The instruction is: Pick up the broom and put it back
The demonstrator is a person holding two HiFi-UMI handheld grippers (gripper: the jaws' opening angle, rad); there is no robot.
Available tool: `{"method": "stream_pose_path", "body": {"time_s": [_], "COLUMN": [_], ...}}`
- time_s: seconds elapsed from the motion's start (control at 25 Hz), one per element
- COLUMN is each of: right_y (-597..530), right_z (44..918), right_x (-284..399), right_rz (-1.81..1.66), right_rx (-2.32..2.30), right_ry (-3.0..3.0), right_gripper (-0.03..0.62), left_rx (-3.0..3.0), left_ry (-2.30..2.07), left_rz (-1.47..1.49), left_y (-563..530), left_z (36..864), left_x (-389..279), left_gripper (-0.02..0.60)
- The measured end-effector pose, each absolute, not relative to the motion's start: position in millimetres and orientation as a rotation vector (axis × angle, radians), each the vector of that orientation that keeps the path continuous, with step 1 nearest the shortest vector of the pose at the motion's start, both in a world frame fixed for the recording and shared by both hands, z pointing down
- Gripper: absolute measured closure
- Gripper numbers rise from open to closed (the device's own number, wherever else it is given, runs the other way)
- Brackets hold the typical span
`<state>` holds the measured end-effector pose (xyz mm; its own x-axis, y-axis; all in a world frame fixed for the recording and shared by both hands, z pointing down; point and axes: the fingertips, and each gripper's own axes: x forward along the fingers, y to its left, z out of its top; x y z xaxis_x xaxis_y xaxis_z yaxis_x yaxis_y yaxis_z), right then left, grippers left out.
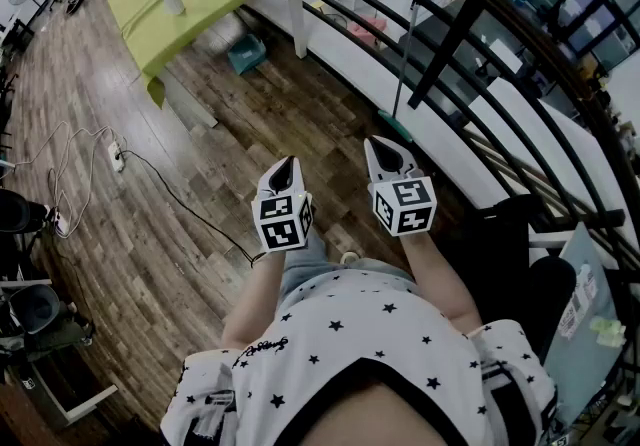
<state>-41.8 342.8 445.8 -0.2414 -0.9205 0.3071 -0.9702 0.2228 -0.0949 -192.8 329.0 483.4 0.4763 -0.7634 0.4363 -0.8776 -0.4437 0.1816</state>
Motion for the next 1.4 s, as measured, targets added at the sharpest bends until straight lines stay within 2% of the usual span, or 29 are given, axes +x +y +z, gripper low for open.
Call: {"method": "stream_pose_path", "body": {"time_s": [0.6,1.08,1.4], "right_y": [387,371,326], "right_z": [452,454,449], "right_x": [-37,-24,-10], "right_rz": [0.431,0.469,0.463], "right_rx": [1.718,1.741,1.819], "right_ry": [-2.365,-2.353,-2.320], "right_gripper": [0.600,0.600,0.600], "left_rx": [2.338,2.347,2.400], "left_ry": [-1.358,-1.318,-1.256], "left_rz": [0.448,0.452,0.447], "left_y": [388,366,311], "left_z": [479,482,480], "left_x": [-166,-151,-139], "left_gripper": [0.571,0.571,0.571]}}
